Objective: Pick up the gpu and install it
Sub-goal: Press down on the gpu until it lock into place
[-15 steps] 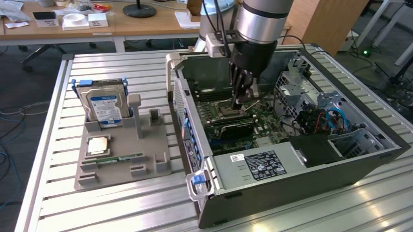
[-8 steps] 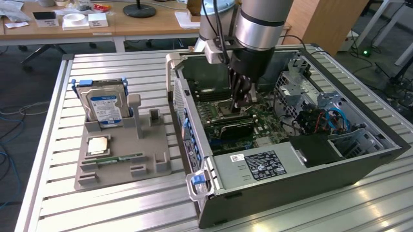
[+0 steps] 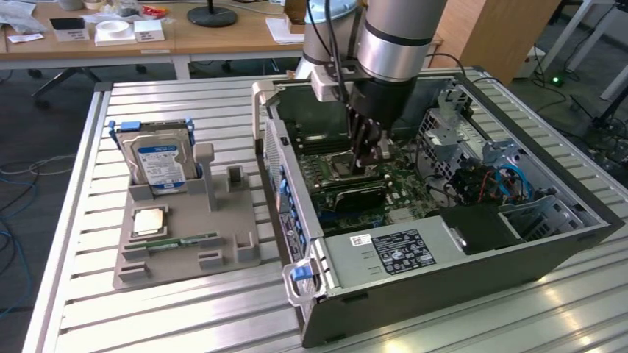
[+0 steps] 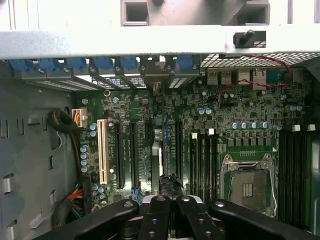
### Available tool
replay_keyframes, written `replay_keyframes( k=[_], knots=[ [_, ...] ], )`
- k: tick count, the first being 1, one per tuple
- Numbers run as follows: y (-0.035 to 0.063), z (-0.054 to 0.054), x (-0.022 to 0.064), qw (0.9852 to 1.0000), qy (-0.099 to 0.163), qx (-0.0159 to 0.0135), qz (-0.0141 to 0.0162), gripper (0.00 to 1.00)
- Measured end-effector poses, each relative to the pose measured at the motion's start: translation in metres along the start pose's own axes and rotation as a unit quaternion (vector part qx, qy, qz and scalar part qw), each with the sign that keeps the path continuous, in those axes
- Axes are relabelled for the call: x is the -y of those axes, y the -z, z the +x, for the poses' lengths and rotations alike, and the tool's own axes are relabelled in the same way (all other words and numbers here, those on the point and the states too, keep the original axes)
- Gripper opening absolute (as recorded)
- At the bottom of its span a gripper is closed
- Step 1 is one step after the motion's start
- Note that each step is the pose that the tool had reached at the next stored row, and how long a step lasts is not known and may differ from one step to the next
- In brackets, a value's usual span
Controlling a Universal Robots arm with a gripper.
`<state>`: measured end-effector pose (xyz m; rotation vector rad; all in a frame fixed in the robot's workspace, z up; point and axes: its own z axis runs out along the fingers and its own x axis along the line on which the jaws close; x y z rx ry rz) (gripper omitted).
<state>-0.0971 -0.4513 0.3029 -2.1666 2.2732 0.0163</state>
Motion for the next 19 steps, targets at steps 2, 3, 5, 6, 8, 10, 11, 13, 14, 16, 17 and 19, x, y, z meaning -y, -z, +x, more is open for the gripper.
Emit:
replay_keyframes(
  k=[2,3,5,6,8,10,11,13,14,16,17,19],
  knots=[
    [-0.0004,0.0,0.0001,1.0,0.001,0.0,0.0003,0.11],
    [-0.0005,0.0,0.0001,1.0,0.001,-0.0001,0.0003,0.11],
    [-0.0009,0.0,0.0002,1.0,0.002,0.0001,0.0011,0.11],
    [-0.0011,0.0,0.0001,1.0,0.004,0.0002,0.0019,0.11],
    [-0.0014,0.0,0.0001,1.0,0.006,0.0005,0.0035,0.11],
    [-0.0014,0.0,0.0001,1.0,0.006,0.0006,0.0036,0.11],
    [-0.0015,0.0,0.0001,1.0,0.006,0.0006,0.0036,0.11],
    [-0.0031,0.0,0.0001,1.0,0.006,0.0007,0.0037,0.11],
    [-0.0043,0.0,0.0001,1.0,0.006,0.0006,0.0036,0.11],
    [-0.0054,0.0,0.0001,1.0,0.006,0.0005,0.0036,0.11],
    [-0.0054,0.0,0.0001,1.0,0.006,0.0005,0.0036,0.11],
    [-0.0055,0.0,0.0001,1.0,0.006,0.0005,0.0036,0.11]
  ],
)
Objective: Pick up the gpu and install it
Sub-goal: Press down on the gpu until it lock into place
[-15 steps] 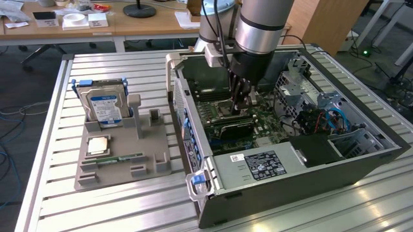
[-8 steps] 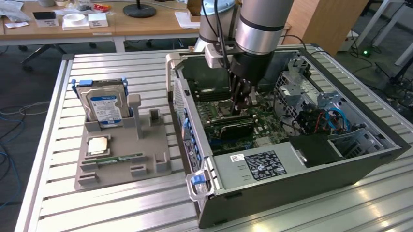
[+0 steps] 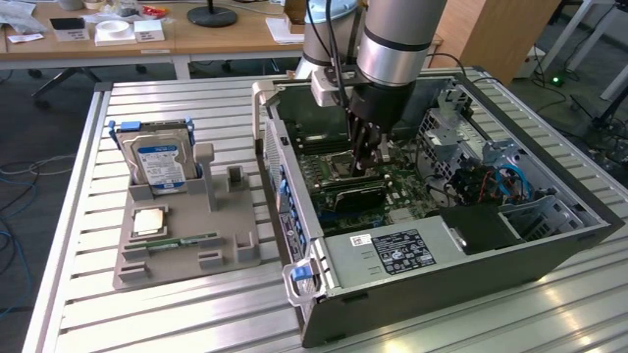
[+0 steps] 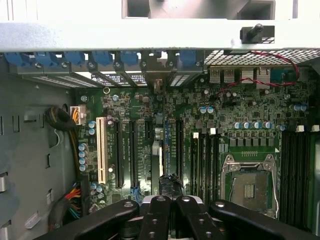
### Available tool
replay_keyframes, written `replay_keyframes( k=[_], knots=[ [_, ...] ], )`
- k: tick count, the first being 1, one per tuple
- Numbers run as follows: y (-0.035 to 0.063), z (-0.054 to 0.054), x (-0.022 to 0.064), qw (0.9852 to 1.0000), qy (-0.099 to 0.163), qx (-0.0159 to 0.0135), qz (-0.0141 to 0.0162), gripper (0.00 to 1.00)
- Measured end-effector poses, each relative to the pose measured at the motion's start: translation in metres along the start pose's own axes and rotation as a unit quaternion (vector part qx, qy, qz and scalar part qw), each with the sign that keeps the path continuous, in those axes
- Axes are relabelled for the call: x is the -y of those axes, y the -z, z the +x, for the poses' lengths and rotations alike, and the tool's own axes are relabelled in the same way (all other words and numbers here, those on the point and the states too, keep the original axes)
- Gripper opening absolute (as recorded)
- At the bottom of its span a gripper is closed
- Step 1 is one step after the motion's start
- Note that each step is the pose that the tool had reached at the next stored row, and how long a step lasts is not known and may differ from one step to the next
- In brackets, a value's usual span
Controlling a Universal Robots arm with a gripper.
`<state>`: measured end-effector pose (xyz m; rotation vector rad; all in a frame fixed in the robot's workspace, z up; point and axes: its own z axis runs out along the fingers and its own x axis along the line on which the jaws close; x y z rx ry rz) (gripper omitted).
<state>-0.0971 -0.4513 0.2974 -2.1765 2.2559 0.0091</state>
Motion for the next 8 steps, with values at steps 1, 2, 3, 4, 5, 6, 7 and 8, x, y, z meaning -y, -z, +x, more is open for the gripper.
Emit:
replay_keyframes(
  k=[1,2,3,4,5,6,7,8],
  knots=[
    [0.0,0.0,0.0,1.0,0.0,0.0,0.0,0.11],
    [0.0,0.0,0.0,1.0,0.0,0.0,0.0,0.11],
    [-0.0005,0.0,0.0,1.0,0.0,0.0001,0.0,0.11],
    [-0.0018,0.0,0.0,1.0,0.0,0.0003,0.0001,0.11],
    [-0.0035,0.0,0.0,1.0,0.0,0.0001,0.0001,0.11],
    [-0.0053,0.0,0.0,1.0,0.0,0.0001,0.0,0.11],
    [-0.0069,0.0,0.0,1.0,0.0,0.0001,0.0,0.11],
    [-0.0079,0.0,0.0,1.0,0.0,0.0001,0.0001,0.11]
  ],
)
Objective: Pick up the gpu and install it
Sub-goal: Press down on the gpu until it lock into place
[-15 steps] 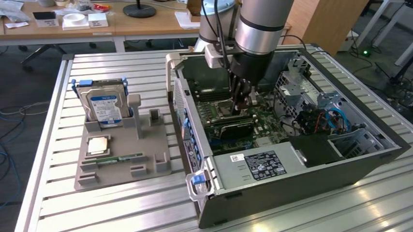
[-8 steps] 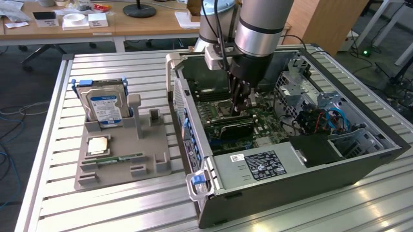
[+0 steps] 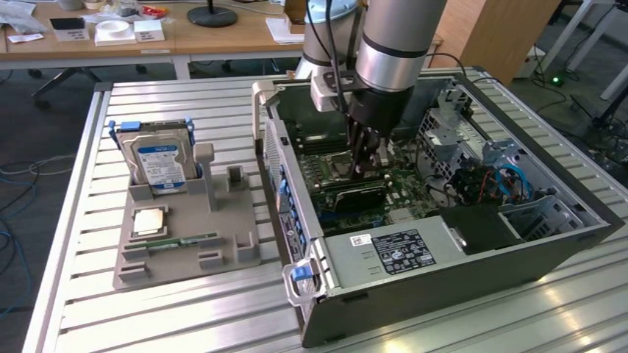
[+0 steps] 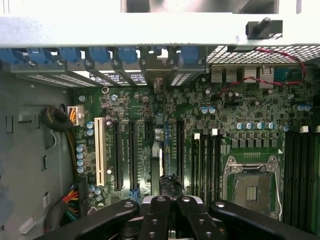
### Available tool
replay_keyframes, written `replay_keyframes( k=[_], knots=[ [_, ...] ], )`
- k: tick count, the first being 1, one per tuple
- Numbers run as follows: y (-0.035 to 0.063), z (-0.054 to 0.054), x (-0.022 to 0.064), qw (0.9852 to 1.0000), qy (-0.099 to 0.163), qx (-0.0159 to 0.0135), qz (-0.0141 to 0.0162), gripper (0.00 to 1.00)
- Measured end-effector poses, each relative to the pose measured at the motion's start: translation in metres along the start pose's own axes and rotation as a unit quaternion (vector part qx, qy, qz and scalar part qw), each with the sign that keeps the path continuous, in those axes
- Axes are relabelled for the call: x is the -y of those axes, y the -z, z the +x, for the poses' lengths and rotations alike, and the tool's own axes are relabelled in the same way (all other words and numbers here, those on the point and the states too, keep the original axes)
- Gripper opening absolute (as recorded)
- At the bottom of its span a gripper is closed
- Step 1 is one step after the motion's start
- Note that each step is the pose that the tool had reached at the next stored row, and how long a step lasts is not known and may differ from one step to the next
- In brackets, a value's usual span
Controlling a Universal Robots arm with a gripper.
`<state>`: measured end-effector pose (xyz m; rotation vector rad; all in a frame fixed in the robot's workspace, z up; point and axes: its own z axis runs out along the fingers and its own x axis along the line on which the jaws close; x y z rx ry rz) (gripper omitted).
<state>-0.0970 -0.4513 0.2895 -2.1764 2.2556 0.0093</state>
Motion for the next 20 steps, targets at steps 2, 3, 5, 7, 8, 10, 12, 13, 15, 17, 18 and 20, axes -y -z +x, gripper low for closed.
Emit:
replay_keyframes(
  k=[2,3,5,7,8,10,12,13,15,17,18,20],
  knots=[
    [-0.0008,0.0,0.0,1.0,0.0,-0.0001,-0.0001,0.11],
    [-0.0008,0.0,0.0,1.0,0.0,-0.0002,-0.0001,0.11],
    [-0.0011,0.0,0.0,1.0,0.0,-0.0001,0.0,0.11],
    [-0.0035,0.0,0.0,1.0,0.0,0.0,0.0,0.11],
    [-0.0051,0.0,0.0,1.0,0.0,-0.0001,0.0,0.11],
    [-0.0085,0.0,0.0,1.0,0.0,0.0,0.0,0.11],
    [-0.011,0.0,0.0,1.0,0.0,0.0,0.0,0.11],
    [-0.0114,0.0,0.0,1.0,0.0,-0.0001,-0.0001,0.11],
    [-0.0114,0.0,0.0,1.0,0.0,-0.0001,-0.0001,0.11],
    [-0.0117,0.0,-0.0001,1.0,0.0,-0.0001,-0.0001,0.11],
    [-0.0124,0.0,0.0,1.0,0.0,0.0001,0.0,0.11],
    [-0.0141,0.0,-0.0001,1.0,0.0,-0.0001,0.0002,0.11]
  ],
)
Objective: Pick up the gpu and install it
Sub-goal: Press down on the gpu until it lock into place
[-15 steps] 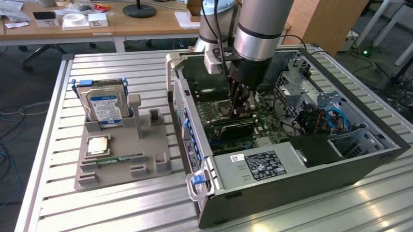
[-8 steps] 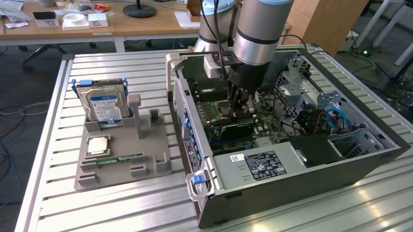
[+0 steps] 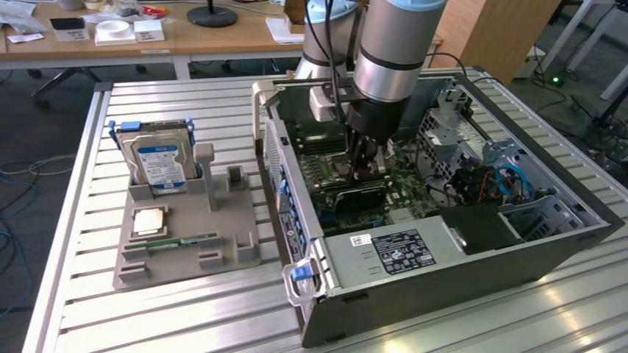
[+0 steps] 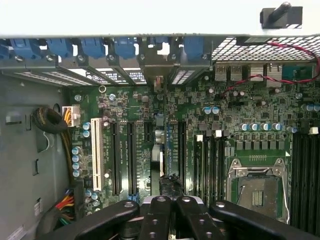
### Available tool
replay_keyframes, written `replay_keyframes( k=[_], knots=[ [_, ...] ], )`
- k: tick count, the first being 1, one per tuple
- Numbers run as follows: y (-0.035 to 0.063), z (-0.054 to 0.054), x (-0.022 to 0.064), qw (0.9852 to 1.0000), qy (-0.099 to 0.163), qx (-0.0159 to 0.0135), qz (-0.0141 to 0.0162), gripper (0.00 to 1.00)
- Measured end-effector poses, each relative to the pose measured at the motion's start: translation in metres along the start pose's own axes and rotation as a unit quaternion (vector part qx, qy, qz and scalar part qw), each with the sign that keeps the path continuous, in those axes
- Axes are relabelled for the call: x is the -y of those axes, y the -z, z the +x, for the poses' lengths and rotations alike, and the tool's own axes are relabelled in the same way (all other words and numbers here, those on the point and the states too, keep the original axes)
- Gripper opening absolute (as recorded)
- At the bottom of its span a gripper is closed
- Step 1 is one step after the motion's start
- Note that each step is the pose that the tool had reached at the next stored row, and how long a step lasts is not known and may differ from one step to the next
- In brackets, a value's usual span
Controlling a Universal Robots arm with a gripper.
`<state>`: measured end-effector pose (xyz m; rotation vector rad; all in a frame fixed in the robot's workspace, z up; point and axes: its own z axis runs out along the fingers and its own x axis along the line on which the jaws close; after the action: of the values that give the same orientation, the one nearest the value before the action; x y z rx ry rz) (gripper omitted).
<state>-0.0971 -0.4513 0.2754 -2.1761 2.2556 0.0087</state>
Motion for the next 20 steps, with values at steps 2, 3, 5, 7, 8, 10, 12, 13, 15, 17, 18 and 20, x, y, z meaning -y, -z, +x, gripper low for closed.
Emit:
replay_keyframes(
  k=[2,3,5,7,8,10,12,13,15,17,18,20],
  knots=[
    [-0.001,0.0,0.0,1.0,0.0,0.0,0.0002,0.11],
    [-0.001,0.0,-0.0001,1.0,0.0,0.0,0.0002,0.11],
    [-0.0015,0.0,0.0,1.0,0.0,0.0,0.0002,0.11],
    [-0.0016,0.0005,-0.0001,1.0,0.0,0.0001,0.0003,0.11],
    [-0.0016,0.0005,-0.0001,1.0,0.0,0.0001,0.0003,0.11],
    [-0.0031,0.0006,0.0,1.0,0.0,0.0001,0.0002,0.11],
    [-0.0047,0.0006,0.0,1.0,0.0,0.0,0.0002,0.11],
    [-0.0048,0.0006,0.0,1.0,0.0,-0.0001,0.0002,0.11],
    [-0.0048,0.0007,0.0,1.0,0.0,-0.0001,0.0002,0.11],
    [-0.0058,0.0006,0.0,1.0,0.0,0.0002,0.0003,0.11],
    [-0.0064,0.0006,0.0,1.0,0.0,0.0002,0.0003,0.11],
    [-0.0068,0.0007,-0.0001,1.0,0.0,-0.0001,0.0002,0.11]
  ],
)
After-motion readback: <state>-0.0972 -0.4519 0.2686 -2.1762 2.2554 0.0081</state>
